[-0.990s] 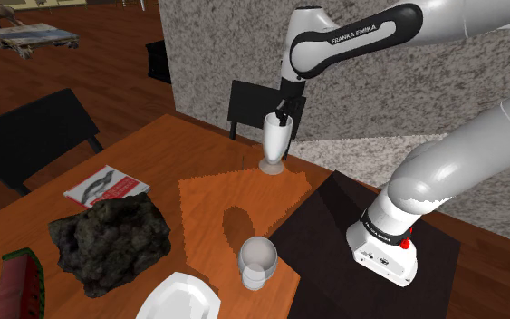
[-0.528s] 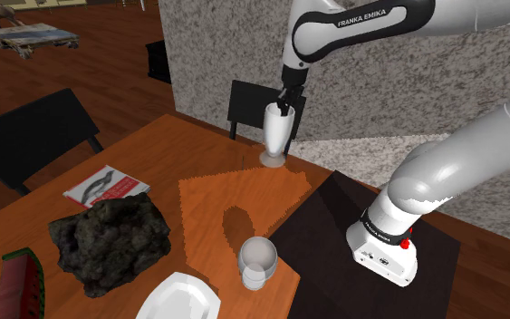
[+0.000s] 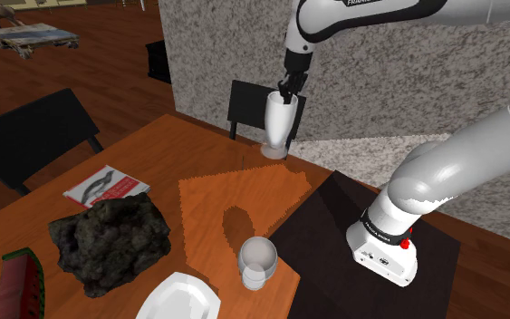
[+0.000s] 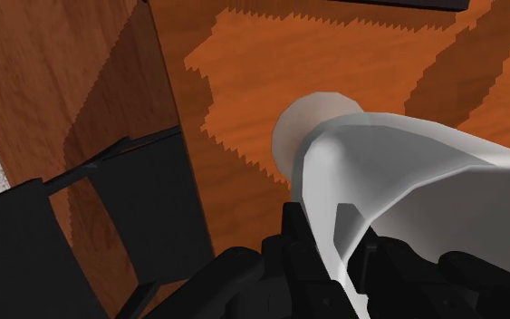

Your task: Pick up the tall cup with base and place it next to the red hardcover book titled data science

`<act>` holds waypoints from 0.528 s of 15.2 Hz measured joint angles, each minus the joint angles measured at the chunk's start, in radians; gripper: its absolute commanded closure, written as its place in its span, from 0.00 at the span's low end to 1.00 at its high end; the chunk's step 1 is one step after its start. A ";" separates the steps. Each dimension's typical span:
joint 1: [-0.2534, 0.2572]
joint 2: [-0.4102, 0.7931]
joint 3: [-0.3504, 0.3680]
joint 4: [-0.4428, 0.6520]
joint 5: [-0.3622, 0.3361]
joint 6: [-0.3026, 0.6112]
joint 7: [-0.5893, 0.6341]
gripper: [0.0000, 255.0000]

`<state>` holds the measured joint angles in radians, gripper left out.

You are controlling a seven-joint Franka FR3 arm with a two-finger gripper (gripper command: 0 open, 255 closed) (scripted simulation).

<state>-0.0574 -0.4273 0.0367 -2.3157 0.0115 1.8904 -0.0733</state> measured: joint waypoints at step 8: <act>0.000 -0.002 -0.001 0.099 0.000 -0.101 0.000 1.00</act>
<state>-0.0578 -0.4292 0.0359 -2.2164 0.0111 1.7890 -0.0731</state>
